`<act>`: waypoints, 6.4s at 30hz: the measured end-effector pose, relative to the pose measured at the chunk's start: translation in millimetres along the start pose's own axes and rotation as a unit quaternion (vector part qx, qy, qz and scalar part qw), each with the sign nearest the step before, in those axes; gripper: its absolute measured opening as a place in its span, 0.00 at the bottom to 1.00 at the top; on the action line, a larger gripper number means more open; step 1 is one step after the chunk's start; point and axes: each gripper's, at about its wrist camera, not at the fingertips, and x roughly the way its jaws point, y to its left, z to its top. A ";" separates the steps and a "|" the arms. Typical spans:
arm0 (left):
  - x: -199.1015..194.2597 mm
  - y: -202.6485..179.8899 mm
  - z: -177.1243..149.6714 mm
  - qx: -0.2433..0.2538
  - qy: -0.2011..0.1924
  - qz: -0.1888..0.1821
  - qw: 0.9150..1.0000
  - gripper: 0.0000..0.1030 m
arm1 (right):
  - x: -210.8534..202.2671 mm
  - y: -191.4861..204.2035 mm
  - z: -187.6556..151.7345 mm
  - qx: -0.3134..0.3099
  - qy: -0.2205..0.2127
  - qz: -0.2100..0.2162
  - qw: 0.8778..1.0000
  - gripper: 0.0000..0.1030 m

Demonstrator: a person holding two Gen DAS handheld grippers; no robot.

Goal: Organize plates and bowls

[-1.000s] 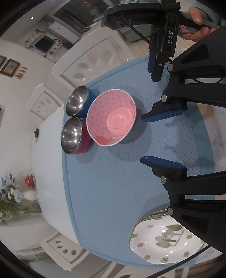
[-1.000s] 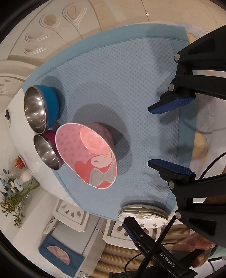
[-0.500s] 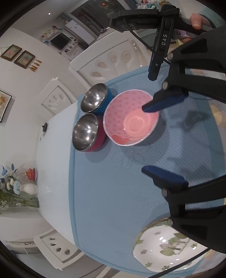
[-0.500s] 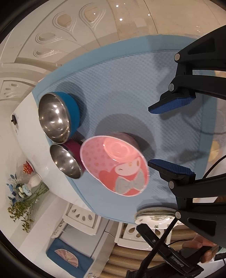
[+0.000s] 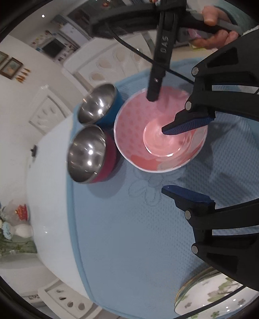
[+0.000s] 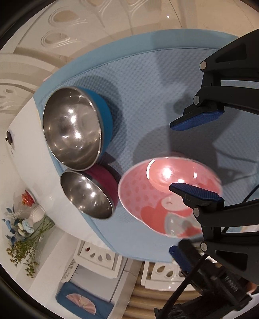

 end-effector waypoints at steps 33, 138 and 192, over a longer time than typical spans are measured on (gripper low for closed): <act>4.7 9.2 -9.7 -0.097 -0.012 -0.060 0.993 0.16 | 4.3 26.0 -5.8 -0.035 -0.017 -0.038 0.999 0.18; -99.7 34.0 61.6 0.033 -0.077 -0.025 0.996 0.61 | -53.1 22.0 2.8 0.096 0.006 0.052 0.994 0.49; 110.2 47.8 164.5 0.057 0.046 -0.122 0.990 0.23 | 64.0 43.6 93.4 0.132 -0.011 -0.034 0.991 0.28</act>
